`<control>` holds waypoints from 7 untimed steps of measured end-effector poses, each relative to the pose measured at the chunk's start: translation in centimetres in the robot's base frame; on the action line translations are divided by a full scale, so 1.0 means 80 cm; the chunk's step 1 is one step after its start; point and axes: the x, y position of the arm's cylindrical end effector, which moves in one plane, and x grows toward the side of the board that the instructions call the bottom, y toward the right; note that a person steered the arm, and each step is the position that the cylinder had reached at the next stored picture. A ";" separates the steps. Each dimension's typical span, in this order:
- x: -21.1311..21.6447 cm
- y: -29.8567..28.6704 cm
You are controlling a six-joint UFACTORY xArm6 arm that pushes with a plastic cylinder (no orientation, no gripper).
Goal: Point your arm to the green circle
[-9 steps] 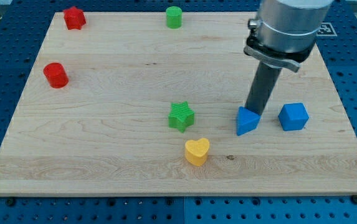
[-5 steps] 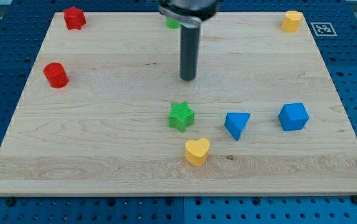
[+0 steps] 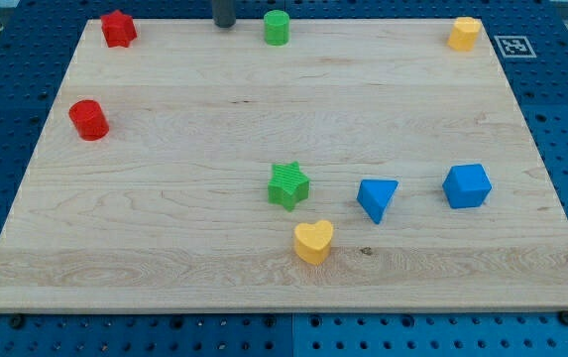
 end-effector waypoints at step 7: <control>0.005 0.134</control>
